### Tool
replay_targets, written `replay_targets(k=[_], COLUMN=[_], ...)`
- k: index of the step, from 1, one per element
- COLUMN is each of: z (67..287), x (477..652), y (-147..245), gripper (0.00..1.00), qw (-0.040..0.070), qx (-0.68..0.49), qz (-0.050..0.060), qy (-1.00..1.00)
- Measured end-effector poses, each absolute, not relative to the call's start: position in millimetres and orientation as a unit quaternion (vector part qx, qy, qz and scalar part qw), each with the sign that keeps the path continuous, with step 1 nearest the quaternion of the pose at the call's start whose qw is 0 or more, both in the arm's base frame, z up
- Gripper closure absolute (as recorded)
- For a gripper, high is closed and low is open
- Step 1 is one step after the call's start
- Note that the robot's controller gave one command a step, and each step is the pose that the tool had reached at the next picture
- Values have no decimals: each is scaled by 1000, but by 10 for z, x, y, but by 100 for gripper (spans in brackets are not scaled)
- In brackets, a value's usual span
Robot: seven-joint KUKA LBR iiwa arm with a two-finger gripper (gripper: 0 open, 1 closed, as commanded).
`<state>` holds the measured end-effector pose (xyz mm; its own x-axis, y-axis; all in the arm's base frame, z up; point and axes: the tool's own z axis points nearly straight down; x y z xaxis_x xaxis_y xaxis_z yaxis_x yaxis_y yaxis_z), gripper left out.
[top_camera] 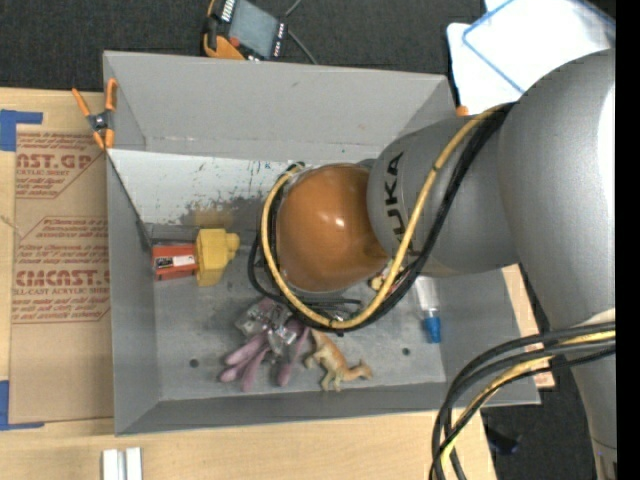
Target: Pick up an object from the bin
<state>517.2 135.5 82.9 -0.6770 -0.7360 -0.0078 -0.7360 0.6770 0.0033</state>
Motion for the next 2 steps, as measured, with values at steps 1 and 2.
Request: replay_targets(k=[1, 2], z=[1099, 1561], x=[5152, 5170], y=[1357, 1361], gripper=[100, 100], qw=[-1, 3], qx=[-402, -402], qz=[4, 4], qy=[916, 916])
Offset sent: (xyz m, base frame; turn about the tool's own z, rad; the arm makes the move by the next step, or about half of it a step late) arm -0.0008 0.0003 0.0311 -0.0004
